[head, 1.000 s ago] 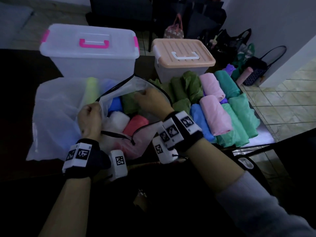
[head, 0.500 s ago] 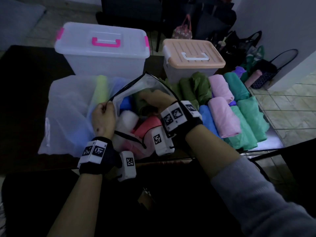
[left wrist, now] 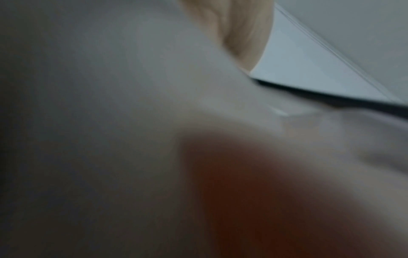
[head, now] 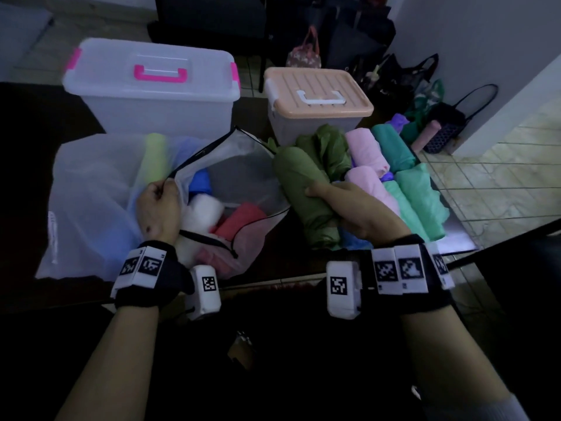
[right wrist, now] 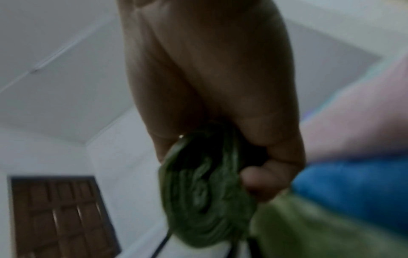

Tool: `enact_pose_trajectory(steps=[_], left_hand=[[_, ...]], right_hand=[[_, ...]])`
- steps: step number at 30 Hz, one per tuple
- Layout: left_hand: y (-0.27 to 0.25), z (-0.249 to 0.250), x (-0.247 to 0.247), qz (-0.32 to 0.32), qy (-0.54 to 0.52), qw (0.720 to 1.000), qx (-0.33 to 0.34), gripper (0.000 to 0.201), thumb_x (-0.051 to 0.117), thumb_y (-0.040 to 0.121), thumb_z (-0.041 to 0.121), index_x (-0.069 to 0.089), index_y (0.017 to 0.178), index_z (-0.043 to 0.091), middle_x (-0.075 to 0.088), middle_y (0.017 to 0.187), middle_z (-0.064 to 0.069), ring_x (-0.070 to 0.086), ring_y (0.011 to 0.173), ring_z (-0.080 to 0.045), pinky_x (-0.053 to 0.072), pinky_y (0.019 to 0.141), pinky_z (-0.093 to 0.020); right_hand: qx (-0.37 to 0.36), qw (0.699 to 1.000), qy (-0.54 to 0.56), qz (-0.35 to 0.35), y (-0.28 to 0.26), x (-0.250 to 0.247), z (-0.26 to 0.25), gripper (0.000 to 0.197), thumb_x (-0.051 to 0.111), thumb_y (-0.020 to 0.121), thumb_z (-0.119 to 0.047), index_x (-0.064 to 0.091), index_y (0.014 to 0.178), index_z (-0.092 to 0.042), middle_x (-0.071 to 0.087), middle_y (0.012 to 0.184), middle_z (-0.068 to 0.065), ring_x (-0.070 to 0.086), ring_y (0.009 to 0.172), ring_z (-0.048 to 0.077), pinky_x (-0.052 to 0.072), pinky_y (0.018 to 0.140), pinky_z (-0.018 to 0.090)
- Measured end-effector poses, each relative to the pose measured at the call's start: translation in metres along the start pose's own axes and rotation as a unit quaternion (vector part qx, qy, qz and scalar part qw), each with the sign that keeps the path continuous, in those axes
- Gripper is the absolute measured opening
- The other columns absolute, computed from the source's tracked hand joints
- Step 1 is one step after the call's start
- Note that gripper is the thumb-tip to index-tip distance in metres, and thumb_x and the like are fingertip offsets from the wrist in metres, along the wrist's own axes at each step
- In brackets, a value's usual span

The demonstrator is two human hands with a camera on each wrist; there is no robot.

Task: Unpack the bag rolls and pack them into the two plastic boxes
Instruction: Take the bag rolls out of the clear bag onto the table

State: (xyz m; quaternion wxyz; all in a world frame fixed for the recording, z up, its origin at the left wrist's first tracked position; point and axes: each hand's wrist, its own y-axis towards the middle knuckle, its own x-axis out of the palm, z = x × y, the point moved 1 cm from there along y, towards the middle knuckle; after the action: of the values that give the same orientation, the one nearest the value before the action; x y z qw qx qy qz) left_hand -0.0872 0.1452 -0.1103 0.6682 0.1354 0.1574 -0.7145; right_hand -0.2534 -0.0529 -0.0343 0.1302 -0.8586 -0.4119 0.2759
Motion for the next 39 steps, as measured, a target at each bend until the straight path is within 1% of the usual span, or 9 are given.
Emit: enact_pose_trajectory(steps=[3, 7, 12, 16, 21, 25, 29, 34, 39], left_hand=[[0.002, -0.003, 0.001, 0.006, -0.005, 1.000, -0.006, 0.026, 0.043, 0.091, 0.022, 0.057, 0.084, 0.002, 0.059, 0.102, -0.030, 0.053, 0.100, -0.040, 0.042, 0.082, -0.043], [0.000, -0.001, 0.001, 0.005, -0.006, 1.000, -0.009, 0.032, 0.043, 0.091, 0.023, 0.061, 0.093, -0.004, 0.059, 0.105, -0.030, 0.053, 0.102, -0.041, 0.042, 0.083, -0.043], [-0.006, 0.007, -0.002, -0.006, 0.019, 1.000, -0.016, 0.035, 0.040, 0.093, 0.024, 0.061, 0.100, -0.003, 0.059, 0.106, -0.026, 0.053, 0.101, -0.038, 0.040, 0.083, -0.040], [-0.011, 0.025, -0.002, -0.049, 0.083, 0.995, 0.017, 0.035, 0.037, 0.097, 0.024, 0.057, 0.095, -0.004, 0.053, 0.092, -0.020, 0.049, 0.086, -0.032, 0.033, 0.070, -0.035], [-0.012, 0.048, -0.015, 0.163, 0.175, 0.966, 0.098, 0.039, 0.037, 0.093, 0.017, 0.045, 0.130, 0.007, 0.039, 0.140, -0.018, 0.034, 0.129, -0.033, 0.028, 0.100, -0.041], [0.008, 0.039, -0.044, 0.192, 0.220, 0.950, -0.109, 0.066, 0.052, 0.086, 0.019, 0.025, 0.145, 0.008, 0.001, 0.156, -0.017, 0.000, 0.144, -0.035, 0.007, 0.114, -0.053], [0.022, 0.015, -0.055, 0.087, 0.086, 0.961, -0.247, 0.089, 0.052, 0.087, 0.027, -0.008, 0.147, 0.001, 0.022, 0.151, -0.021, 0.024, 0.138, -0.039, 0.022, 0.112, -0.049], [0.018, 0.020, -0.052, 0.028, 0.077, 0.979, -0.188, 0.051, 0.052, 0.088, 0.030, 0.049, 0.128, -0.003, 0.050, 0.133, -0.020, 0.049, 0.120, -0.035, 0.039, 0.095, -0.034], [0.007, 0.052, -0.036, -0.010, 0.074, 0.992, -0.104, 0.040, 0.046, 0.094, 0.031, 0.058, 0.117, 0.000, 0.057, 0.125, -0.020, 0.053, 0.114, -0.035, 0.041, 0.086, -0.033]], right_hand=[[-0.046, 0.993, -0.080, 0.073, -0.004, -0.016, 0.009, 0.044, 0.063, 0.085, -0.033, 0.061, 0.109, 0.004, 0.067, 0.089, 0.008, 0.061, 0.078, 0.017, 0.048, 0.066, 0.018], [-0.056, 0.955, -0.241, 0.161, -0.003, -0.019, 0.018, 0.050, 0.055, 0.092, -0.031, 0.047, 0.121, 0.009, 0.055, 0.123, 0.026, 0.051, 0.114, 0.034, 0.034, 0.083, 0.030], [-0.064, 0.927, -0.314, 0.194, 0.002, -0.007, 0.029, 0.051, 0.056, 0.089, -0.029, 0.045, 0.118, 0.010, 0.052, 0.121, 0.028, 0.048, 0.114, 0.038, 0.037, 0.092, 0.039], [-0.083, 0.866, -0.423, 0.252, -0.002, -0.003, 0.015, 0.059, 0.050, 0.091, -0.045, 0.039, 0.128, 0.000, 0.040, 0.133, 0.020, 0.033, 0.126, 0.035, 0.032, 0.098, 0.043], [-0.140, 0.864, -0.430, 0.220, 0.027, 0.006, -0.001, 0.059, 0.040, 0.095, -0.045, 0.025, 0.146, -0.018, 0.014, 0.155, 0.014, 0.007, 0.143, 0.033, 0.011, 0.113, 0.051], [-0.104, 0.873, -0.441, 0.182, 0.044, 0.007, 0.005, 0.061, 0.032, 0.097, -0.048, 0.012, 0.150, -0.025, 0.004, 0.158, 0.012, 0.000, 0.145, 0.032, 0.006, 0.115, 0.053], [-0.101, 0.882, -0.425, 0.178, 0.047, 0.006, 0.003, 0.061, 0.030, 0.097, -0.049, 0.012, 0.150, -0.023, 0.009, 0.158, 0.012, 0.004, 0.145, 0.030, 0.009, 0.115, 0.052], [-0.113, 0.868, -0.441, 0.198, 0.051, 0.006, -0.003, 0.062, 0.032, 0.097, -0.048, 0.016, 0.150, -0.020, 0.014, 0.157, 0.013, 0.009, 0.144, 0.031, 0.014, 0.113, 0.052], [-0.103, 0.871, -0.444, 0.184, 0.058, 0.008, -0.003, 0.061, 0.033, 0.097, -0.047, 0.017, 0.149, -0.021, 0.012, 0.157, 0.013, 0.006, 0.145, 0.031, 0.013, 0.113, 0.052]])
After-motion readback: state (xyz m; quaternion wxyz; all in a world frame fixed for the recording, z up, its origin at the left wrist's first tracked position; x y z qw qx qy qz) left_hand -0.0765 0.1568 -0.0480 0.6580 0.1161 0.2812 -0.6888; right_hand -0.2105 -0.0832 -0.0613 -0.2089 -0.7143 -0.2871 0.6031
